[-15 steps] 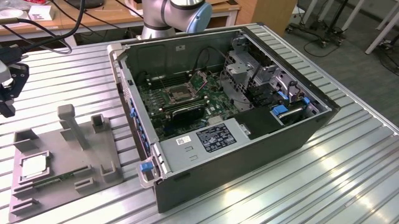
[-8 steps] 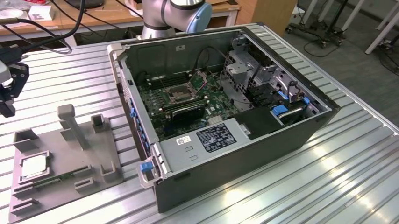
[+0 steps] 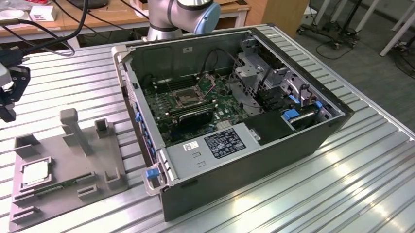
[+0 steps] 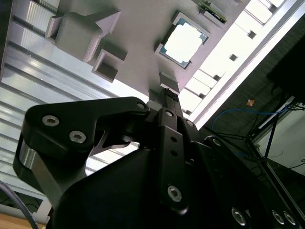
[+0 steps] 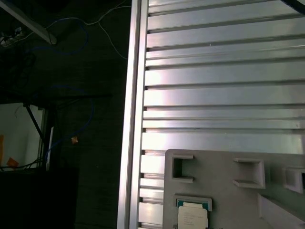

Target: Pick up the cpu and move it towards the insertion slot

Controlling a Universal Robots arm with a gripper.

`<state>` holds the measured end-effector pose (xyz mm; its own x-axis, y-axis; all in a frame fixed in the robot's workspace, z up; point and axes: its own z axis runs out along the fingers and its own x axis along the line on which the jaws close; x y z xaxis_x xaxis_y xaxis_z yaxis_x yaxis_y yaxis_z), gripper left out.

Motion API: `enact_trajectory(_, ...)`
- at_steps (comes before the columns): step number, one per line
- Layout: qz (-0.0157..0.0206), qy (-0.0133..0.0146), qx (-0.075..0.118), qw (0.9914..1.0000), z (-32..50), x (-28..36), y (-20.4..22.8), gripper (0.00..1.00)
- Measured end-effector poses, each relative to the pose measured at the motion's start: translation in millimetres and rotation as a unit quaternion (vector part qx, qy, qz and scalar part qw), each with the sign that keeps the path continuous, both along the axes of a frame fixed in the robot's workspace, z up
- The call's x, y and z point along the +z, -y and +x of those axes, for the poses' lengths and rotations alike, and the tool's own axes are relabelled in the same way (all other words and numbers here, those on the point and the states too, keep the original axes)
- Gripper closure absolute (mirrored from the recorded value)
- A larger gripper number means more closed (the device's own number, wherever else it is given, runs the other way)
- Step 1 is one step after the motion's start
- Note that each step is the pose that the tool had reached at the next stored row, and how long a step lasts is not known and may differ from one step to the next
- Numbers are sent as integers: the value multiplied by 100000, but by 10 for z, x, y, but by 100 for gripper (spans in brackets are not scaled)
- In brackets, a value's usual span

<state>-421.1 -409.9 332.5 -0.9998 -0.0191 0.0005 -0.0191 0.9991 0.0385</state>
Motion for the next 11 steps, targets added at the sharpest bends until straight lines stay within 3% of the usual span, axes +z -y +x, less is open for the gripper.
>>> enact_trajectory(11, -1, -1, 1, 100000, 0, -3, 0, 90)
